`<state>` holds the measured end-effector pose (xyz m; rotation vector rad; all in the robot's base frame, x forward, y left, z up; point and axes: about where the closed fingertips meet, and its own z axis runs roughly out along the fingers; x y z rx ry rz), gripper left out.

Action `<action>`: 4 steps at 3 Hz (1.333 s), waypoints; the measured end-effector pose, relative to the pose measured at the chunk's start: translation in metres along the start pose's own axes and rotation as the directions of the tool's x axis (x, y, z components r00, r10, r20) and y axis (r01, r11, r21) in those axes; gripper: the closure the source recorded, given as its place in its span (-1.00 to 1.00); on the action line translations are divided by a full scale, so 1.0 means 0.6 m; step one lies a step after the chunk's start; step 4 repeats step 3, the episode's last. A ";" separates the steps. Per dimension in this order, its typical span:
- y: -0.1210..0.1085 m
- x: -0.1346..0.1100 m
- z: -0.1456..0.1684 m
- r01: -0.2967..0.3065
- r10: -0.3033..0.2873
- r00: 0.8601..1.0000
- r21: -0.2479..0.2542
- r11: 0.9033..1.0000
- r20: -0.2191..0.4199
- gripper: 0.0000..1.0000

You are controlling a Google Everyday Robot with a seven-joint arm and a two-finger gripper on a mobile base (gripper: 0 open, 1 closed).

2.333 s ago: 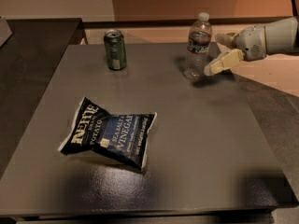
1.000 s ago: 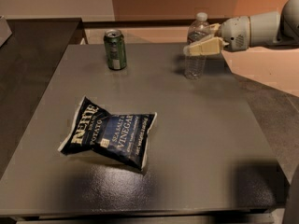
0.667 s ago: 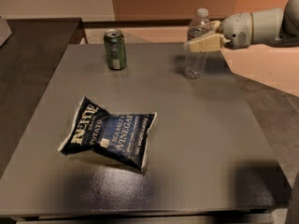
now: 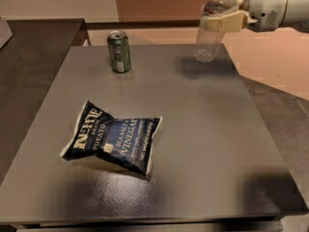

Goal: Pick water bottle

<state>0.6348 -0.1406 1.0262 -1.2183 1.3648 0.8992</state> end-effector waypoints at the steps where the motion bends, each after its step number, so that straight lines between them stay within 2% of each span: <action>1: 0.019 -0.050 -0.007 0.055 -0.055 0.998 -0.029 0.998 0.020 1.00; 2: 0.034 -0.078 -0.010 0.100 -0.100 0.995 -0.057 0.993 0.012 1.00; 4: 0.034 -0.078 -0.010 0.100 -0.100 0.995 -0.057 0.993 0.012 1.00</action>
Offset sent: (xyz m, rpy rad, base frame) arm -0.0349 0.0009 0.0646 -0.0462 -0.1276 0.1065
